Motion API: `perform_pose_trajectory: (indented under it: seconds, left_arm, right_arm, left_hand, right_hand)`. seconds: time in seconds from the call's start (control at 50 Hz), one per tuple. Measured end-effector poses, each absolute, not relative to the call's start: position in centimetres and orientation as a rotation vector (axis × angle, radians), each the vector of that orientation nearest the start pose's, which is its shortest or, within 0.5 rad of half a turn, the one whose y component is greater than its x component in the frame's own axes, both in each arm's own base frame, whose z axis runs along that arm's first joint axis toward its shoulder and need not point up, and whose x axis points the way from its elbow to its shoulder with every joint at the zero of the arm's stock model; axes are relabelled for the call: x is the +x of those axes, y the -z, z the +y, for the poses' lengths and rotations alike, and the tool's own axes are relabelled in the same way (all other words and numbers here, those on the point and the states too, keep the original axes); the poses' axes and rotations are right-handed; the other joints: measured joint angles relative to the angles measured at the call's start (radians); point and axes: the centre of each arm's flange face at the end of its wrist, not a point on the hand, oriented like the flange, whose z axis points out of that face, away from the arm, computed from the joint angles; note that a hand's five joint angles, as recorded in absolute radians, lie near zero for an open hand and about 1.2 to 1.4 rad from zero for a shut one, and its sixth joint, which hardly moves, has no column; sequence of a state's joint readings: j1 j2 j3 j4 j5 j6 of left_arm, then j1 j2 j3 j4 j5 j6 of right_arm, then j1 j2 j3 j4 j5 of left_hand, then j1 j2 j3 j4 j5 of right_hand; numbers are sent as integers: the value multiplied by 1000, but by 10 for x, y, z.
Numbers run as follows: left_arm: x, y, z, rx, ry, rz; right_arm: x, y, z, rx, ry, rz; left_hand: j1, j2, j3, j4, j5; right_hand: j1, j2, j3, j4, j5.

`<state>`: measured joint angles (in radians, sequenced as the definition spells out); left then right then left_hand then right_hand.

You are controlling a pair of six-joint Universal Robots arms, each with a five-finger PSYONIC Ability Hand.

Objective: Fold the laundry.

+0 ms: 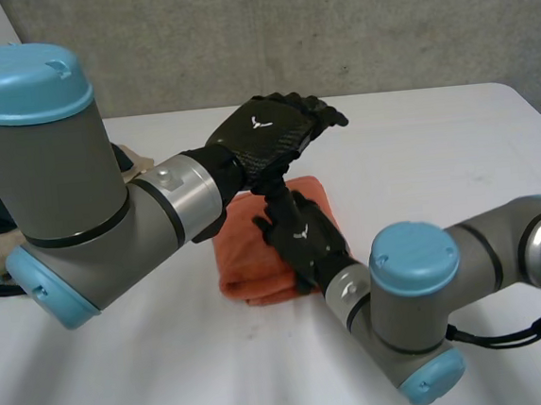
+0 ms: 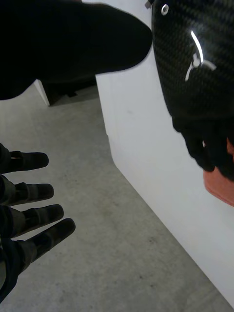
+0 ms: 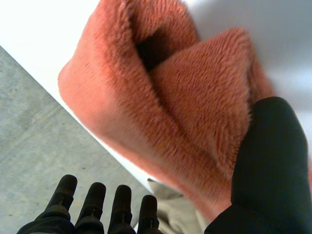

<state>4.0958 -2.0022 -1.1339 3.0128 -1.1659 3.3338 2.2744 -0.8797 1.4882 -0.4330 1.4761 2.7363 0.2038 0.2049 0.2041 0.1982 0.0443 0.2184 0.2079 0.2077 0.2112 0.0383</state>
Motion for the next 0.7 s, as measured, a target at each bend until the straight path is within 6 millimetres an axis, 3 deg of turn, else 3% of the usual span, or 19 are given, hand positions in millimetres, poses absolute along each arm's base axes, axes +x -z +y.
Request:
perform_pose_trajectory:
  seconds: [0.1, 0.18, 0.46, 0.7]
  left_arm:
    - [-365, -289, -208, -1110, -1624, -1624]
    - [-367, -295, -201, -1109, -1638, -1608]
    - [-362, -297, -204, -1094, -1652, -1626]
    - [-358, -294, -210, -1087, -1650, -1646]
  right_arm:
    - [368, -146, -221, -1031, 1788, 1884]
    - [359, -155, -230, -839, 1755, 1978]
    - [331, -128, -255, -361, 1574, 2245]
    - [336, -120, -239, -288, 1401, 2237]
  left_hand:
    - [0, -2, 0, 0, 0]
    - [0, -2, 0, 0, 0]
    - [0, -2, 0, 0, 0]
    - [0, -2, 0, 0, 0]
  right_hand:
    - [0, -4, -5, -4, 0]
    - [0, -4, -5, -4, 0]
    - [0, -4, -5, -4, 0]
    - [0, -4, -5, -4, 0]
